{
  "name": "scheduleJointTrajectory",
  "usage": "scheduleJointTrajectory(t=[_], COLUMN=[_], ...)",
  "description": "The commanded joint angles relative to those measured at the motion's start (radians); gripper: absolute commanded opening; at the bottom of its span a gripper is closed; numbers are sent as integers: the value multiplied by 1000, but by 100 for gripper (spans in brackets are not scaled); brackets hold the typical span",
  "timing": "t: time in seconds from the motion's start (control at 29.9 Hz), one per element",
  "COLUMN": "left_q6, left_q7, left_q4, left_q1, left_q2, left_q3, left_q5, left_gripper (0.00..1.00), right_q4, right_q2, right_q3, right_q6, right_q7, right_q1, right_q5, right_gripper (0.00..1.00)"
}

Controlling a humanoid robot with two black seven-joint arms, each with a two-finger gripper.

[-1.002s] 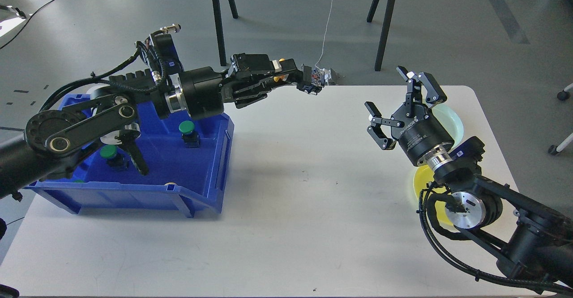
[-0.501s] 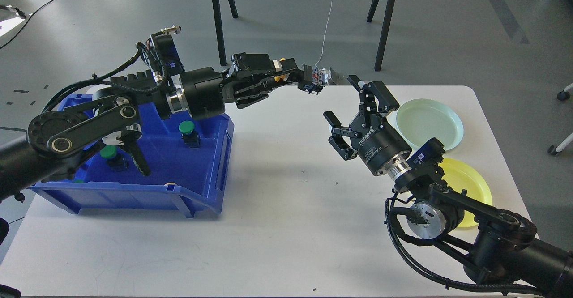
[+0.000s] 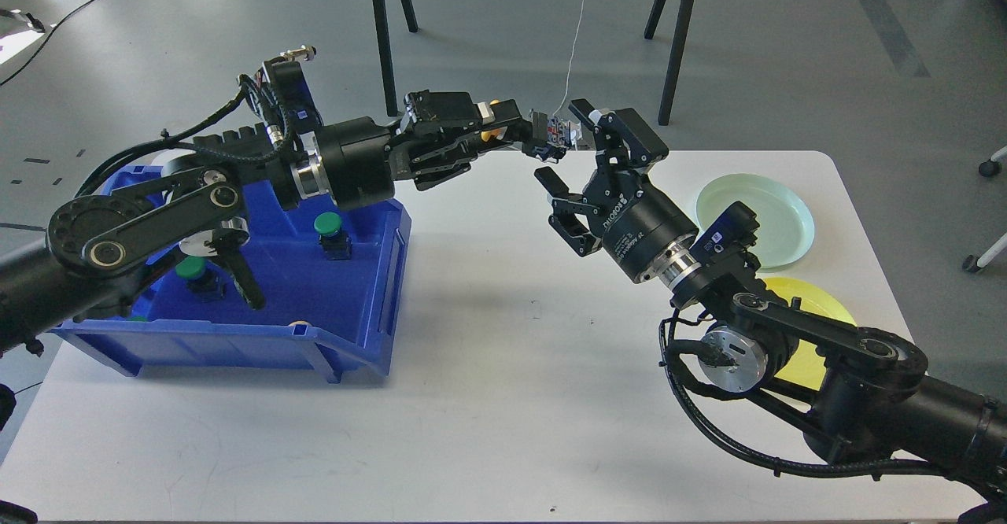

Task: Pass button and place on color plate
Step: 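Grasp the yellow button from the left gripper with the right gripper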

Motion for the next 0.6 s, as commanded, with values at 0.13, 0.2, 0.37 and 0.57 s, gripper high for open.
scheduleJointTrajectory(t=[0.13, 0.2, 0.37, 0.57], left_q6=[0, 0, 0, 0], left_q7=[0, 0, 0, 0], left_q4=[6, 6, 8, 21], left_q1=[0, 0, 0, 0], left_q2=[0, 0, 0, 0], left_q3=[0, 0, 0, 0], left_q5=[0, -2, -3, -34], left_gripper=[14, 14, 14, 14], right_q4=[1, 0, 1, 4], right_q2=[25, 30, 33, 31], right_q3=[1, 0, 0, -3], right_q6=[2, 2, 2, 8], right_q7=[0, 0, 0, 0], right_q1=[14, 14, 14, 14], right_q5=[5, 5, 6, 2], right_gripper=[90, 89, 81, 61])
